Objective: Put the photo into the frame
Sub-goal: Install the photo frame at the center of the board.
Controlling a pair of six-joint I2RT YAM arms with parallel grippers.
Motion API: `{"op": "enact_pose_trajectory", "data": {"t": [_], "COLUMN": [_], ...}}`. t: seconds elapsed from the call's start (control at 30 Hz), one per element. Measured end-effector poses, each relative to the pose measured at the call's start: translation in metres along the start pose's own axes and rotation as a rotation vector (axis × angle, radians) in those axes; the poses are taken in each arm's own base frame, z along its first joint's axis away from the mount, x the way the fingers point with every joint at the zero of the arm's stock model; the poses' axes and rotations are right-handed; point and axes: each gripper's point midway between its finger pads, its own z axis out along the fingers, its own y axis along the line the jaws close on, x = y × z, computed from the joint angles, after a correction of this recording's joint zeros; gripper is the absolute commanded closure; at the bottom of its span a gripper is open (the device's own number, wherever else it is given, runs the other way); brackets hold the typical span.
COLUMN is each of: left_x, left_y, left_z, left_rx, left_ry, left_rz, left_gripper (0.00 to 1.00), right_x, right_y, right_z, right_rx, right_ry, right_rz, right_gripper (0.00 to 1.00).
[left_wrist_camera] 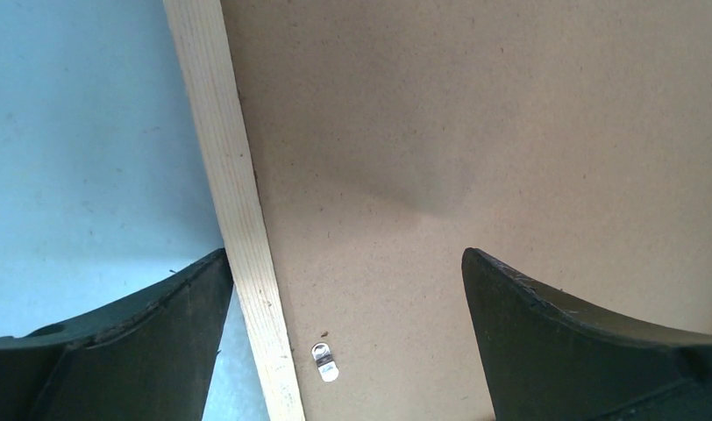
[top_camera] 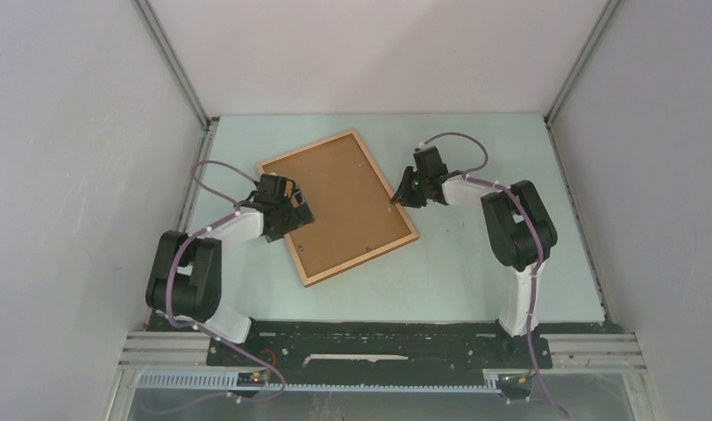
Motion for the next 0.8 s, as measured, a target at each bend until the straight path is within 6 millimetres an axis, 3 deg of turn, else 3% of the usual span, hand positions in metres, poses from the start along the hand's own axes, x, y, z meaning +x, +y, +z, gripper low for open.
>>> {"op": "enact_pose_trajectory", "data": {"t": [0.33,0.47,0.7,0.8], "left_x": [0.023,0.040,0.054,0.057], "left_y": [-0.002,-0.004,0.028,0.036], "left_z": [-0.041,-0.054,-0.061,-0.061], "left_rx": [0.053,0.046,-0.104,-0.142], "left_ry": [-0.001,0.035,0.073,0.090], "left_rz": [0.050,0.074,0.088,0.093], "left_gripper": [0.00,0.05,0.05,0.12], "right_x": [0.008,0.011,0.011,0.011], "right_y": [0.004,0.006,0.006,0.006], "right_z": [-0.004,-0.004,-0.005,-0.005], "right_rx": [-0.067,-0.081,-0.083,-0.083], "right_ry": [0.059,0.074,0.076,0.076], "right_rz": [0.031,0.035,0.038,0.038], "right_gripper": [0.84,0.83,0.82,0.82]}}
